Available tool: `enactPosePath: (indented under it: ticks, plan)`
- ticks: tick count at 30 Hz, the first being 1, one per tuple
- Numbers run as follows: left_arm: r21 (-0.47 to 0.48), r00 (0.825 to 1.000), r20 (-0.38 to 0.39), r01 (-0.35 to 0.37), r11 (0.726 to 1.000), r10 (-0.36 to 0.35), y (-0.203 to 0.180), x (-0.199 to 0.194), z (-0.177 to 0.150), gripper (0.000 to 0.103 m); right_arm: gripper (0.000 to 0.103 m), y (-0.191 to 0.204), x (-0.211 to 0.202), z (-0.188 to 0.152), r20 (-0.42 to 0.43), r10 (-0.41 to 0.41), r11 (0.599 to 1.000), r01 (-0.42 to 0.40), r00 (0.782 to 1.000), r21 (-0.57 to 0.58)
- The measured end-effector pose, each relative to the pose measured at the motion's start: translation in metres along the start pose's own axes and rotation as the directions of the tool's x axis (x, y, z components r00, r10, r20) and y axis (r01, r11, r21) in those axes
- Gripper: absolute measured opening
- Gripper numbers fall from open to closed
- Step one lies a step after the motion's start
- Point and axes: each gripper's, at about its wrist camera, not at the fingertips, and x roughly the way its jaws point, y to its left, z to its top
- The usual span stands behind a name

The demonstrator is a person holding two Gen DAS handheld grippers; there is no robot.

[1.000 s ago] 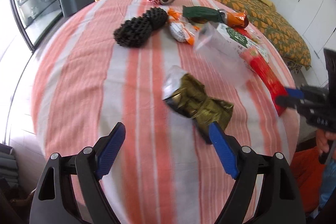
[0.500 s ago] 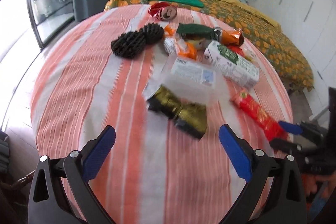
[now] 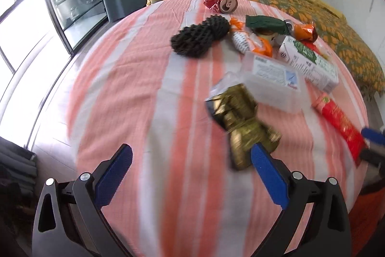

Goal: Collect trash
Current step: 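Lift the gold-black wrapper with the left gripper while the right gripper grasps the red sausage wrapper, then carry both wrappers over the blue wastebasket and open both grippers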

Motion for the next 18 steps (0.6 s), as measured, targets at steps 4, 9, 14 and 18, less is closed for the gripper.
enactPosePath:
  ticks: [4, 9, 14, 18]
  plan:
    - [-0.025, 0.991, -0.017, 0.129, 0.991, -0.13, 0.014, -0.005, 0.005, 0.098, 0.068, 0.009, 0.006, 0.011, -0.018, 0.003, 1.0, -0.003, 1.0, -0.028]
    - [-0.121, 0.978, -0.032, 0.201, 0.972, -0.206, -0.003, 0.004, 0.019, 0.098, 0.07, 0.02, 0.027, 0.031, -0.102, -0.045, 0.995, 0.035, 0.994, -0.098]
    - [-0.103, 0.986, -0.083, 0.139, 0.985, -0.148, -0.027, 0.03, 0.025, 0.084, 0.049, 0.02, 0.044, 0.045, -0.187, -0.072, 0.991, 0.05, 0.98, -0.123]
    - [-0.093, 0.987, -0.079, 0.136, 0.986, -0.144, -0.03, 0.033, 0.026, 0.054, 0.022, 0.016, 0.05, 0.048, -0.199, -0.068, 0.991, 0.044, 0.978, -0.126]
